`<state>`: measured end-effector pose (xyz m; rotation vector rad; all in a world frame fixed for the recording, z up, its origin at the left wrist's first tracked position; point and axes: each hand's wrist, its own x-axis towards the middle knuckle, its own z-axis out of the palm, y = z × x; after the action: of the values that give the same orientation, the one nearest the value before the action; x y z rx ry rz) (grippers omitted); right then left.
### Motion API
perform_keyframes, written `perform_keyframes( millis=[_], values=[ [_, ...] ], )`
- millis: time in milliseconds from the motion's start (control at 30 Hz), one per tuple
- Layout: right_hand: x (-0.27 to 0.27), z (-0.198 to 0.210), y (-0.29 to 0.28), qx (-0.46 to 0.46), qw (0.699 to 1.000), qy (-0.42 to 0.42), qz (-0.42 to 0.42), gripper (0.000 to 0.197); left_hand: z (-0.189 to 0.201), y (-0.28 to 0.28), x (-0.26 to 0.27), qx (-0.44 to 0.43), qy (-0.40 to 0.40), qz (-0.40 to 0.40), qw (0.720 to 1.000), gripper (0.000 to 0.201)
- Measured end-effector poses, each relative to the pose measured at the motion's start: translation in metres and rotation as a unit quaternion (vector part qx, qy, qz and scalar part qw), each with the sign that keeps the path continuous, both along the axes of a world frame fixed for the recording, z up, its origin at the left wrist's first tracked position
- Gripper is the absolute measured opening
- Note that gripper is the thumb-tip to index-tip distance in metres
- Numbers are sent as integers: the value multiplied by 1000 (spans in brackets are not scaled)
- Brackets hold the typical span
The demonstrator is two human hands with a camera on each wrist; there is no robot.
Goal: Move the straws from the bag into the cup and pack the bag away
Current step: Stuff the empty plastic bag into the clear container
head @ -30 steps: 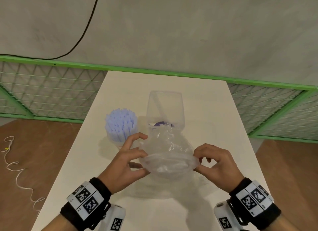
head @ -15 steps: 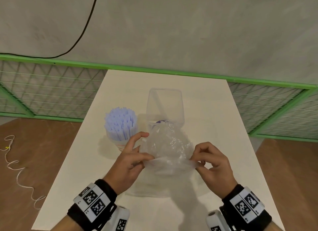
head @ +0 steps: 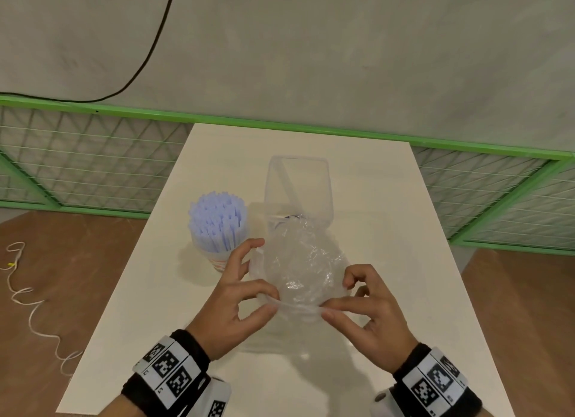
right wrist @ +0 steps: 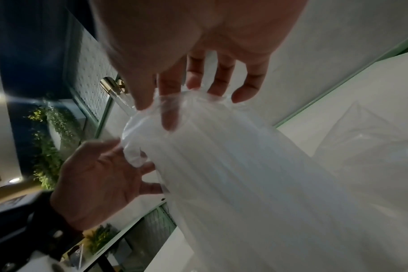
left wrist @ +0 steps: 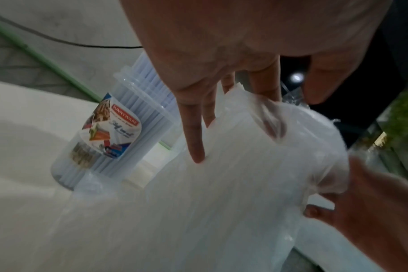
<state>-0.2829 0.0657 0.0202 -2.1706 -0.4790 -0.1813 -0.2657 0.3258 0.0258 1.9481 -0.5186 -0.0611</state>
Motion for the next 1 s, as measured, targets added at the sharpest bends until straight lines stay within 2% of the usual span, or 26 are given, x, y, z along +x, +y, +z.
perform_keyframes(
  millis=[133, 300, 367, 467, 533, 600, 633, 733, 833, 1000],
  values=[
    [1, -3, 1, 20, 999, 5, -27, 12, 2, -2, -2, -46, 61, 73, 994, 19],
    [-1, -13, -1, 7, 999, 30, -31, 12, -5, 0, 1, -63, 69, 103, 990, 34],
    [-1, -12, -1, 13, 999, 35, -39, 24, -4, -1, 4, -75, 78, 98, 989, 50],
    [6, 0, -4, 31, 995, 55, -72, 57, 2, -1, 9, -62, 88, 71, 992, 70],
    [13, 6, -6, 13, 993, 69, -90, 77, 4, 1, 13, -68, 110, 47, 990, 64],
    [18, 11, -7, -16, 990, 116, -73, 103, 5, 3, 17, -112, 141, 53, 982, 41],
    [21, 14, -7, -26, 988, 142, -55, 110, 5, 4, 19, -125, 146, 69, 979, 30],
    [26, 19, -3, 11, 980, 199, 2, 108, 5, 3, 26, -138, 136, 96, 976, 15],
    [28, 20, -2, 20, 977, 213, 8, 112, 4, 4, 29, -154, 159, 94, 971, 4],
    [32, 16, -3, 9, 971, 237, 23, 114, -13, 8, 31, -134, 197, 106, 965, 22]
  ],
)
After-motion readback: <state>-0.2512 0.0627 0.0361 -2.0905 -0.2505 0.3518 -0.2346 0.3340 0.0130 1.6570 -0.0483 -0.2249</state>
